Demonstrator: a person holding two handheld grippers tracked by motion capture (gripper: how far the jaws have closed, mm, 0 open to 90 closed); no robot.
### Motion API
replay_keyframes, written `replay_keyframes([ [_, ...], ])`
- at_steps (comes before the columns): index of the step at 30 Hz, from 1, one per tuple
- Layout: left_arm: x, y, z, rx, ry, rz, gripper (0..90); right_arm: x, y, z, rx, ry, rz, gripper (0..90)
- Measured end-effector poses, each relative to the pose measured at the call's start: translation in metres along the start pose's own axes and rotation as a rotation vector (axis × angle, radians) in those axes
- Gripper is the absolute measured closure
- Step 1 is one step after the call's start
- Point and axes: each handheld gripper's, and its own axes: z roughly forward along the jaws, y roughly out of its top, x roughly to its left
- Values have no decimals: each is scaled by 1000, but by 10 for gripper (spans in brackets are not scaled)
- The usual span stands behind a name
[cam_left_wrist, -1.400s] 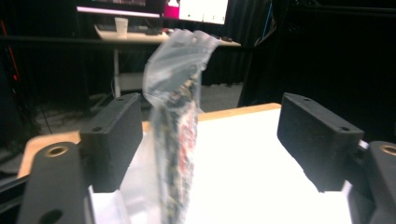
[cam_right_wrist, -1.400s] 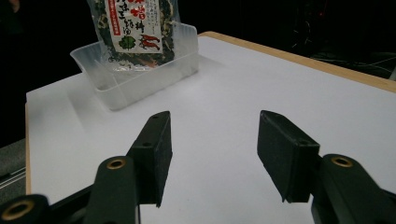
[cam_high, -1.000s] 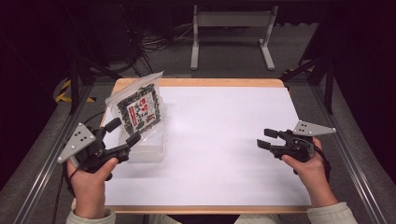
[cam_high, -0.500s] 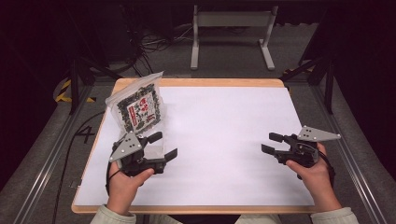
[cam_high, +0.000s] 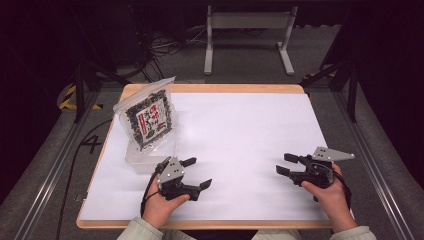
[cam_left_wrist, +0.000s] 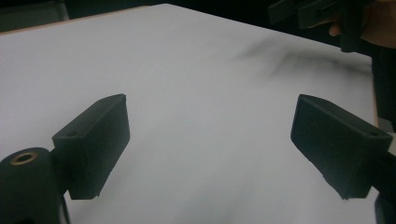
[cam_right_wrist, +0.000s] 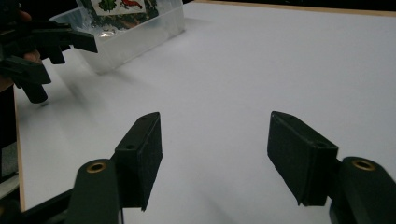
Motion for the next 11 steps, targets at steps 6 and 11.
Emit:
replay_keyframes([
  [6, -3, -4, 8, 63, -21, -6, 127, 1, -7, 8, 25, -3, -8, 358],
  [11, -4, -4, 8, 119, -10, -17, 134, 1, -10, 11, 48, -19, -20, 354],
])
